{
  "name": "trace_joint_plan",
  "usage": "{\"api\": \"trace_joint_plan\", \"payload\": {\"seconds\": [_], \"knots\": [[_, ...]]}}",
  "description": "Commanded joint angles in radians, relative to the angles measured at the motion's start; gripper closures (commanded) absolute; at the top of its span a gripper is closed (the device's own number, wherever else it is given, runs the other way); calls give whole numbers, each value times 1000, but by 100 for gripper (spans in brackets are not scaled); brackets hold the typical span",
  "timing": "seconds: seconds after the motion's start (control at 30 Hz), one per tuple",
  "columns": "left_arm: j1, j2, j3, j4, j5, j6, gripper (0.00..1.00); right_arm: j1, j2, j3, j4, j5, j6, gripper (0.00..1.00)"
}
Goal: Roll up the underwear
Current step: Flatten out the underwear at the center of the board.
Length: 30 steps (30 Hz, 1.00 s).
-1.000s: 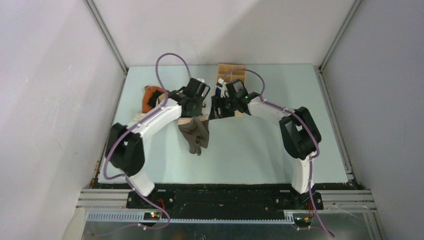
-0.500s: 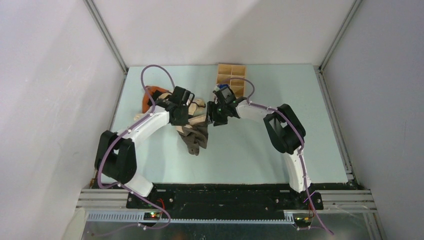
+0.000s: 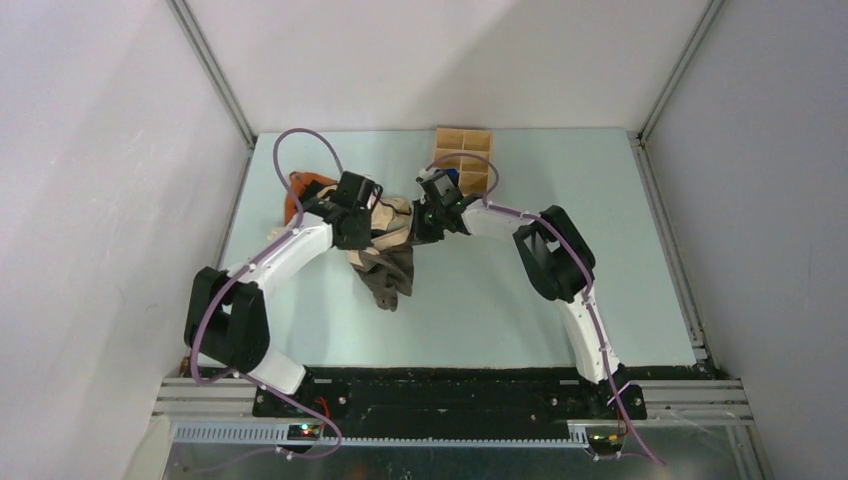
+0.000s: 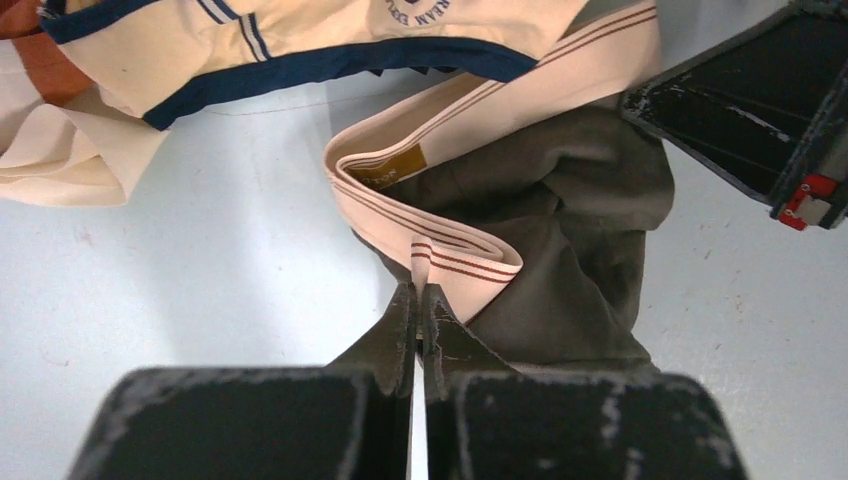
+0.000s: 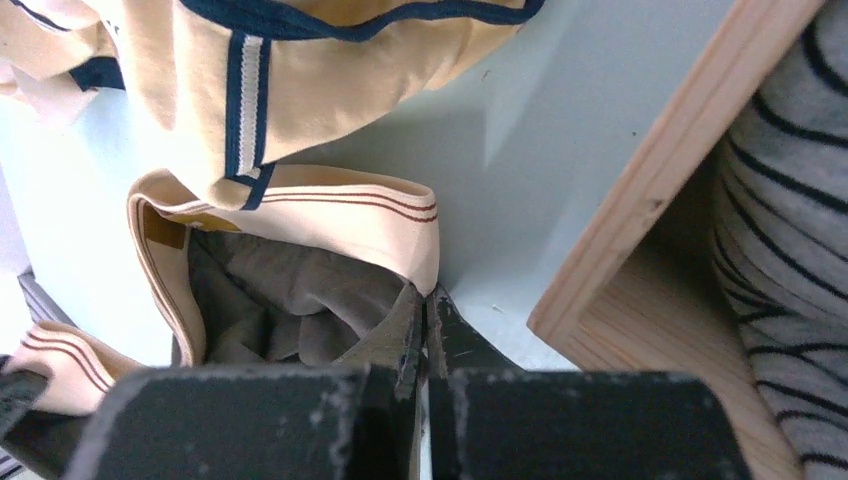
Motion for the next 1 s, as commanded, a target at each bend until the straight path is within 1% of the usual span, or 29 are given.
{"api": "trace_joint_plan", "payload": {"seconds": [0.0, 0.1, 0.17, 0.2, 0.27, 0.33, 0.37, 0.4, 0.43, 0.47, 0.53, 0.57, 0.6, 0.63, 0.7, 0.73, 0.77, 0.8, 0.87, 0.9, 0.97], "knots": [[26, -78, -6, 12, -40, 36, 100, -3, -124, -36, -9, 49, -79, 100], [27, -149, -35, 22, -35, 60, 100, -37, -249, -155, -41, 38, -136, 100], [27, -215, -72, 55, 17, 85, 100, -61, -382, -234, -61, 14, -182, 100], [27, -261, -102, 71, 29, 106, 100, -68, -414, -260, -73, 3, -197, 100], [26, -314, -120, 104, 63, 153, 100, -96, -506, -365, -91, -34, -243, 100], [22, -334, -105, 95, 128, 216, 100, -127, -608, -439, -121, -36, -258, 100], [21, -339, -99, 80, 196, 236, 100, -141, -681, -468, -125, -50, -262, 100], [17, -348, -95, 72, 229, 268, 100, -142, -716, -518, -133, -55, -281, 100], [17, -364, -98, 62, 283, 275, 100, -132, -786, -541, -137, -55, -298, 100], [16, -373, -107, 63, 308, 275, 100, -123, -817, -595, -132, -53, -335, 100], [15, -404, -113, 74, 386, 222, 100, -114, -928, -667, -122, -38, -336, 100], [15, -423, -115, 82, 417, 201, 100, -118, -998, -687, -130, -59, -330, 100], [7, -434, -131, 108, 489, 179, 100, -122, -1059, -716, -149, -60, -335, 100], [-1, -455, -143, 125, 516, 176, 100, -124, -1088, -722, -200, -53, -338, 100], [-54, -493, -204, 169, 557, 188, 100, -133, -1172, -751, -253, -51, -337, 100], [-65, -504, -218, 187, 576, 206, 100, -132, -1234, -777, -263, -44, -333, 100], [-76, -530, -241, 190, 595, 226, 100, -131, -1261, -792, -289, -39, -327, 100], [-80, -543, -249, 182, 631, 240, 100, -128, -1310, -794, -306, -45, -324, 100], [-92, -591, -262, 134, 654, 302, 100, -141, -1371, -791, -356, -84, -349, 100], [-101, -606, -265, 100, 658, 349, 100, -155, -1384, -776, -406, -88, -375, 100], [-115, -654, -258, 69, 652, 387, 100, -182, -1413, -753, -485, -110, -408, 100]]}}
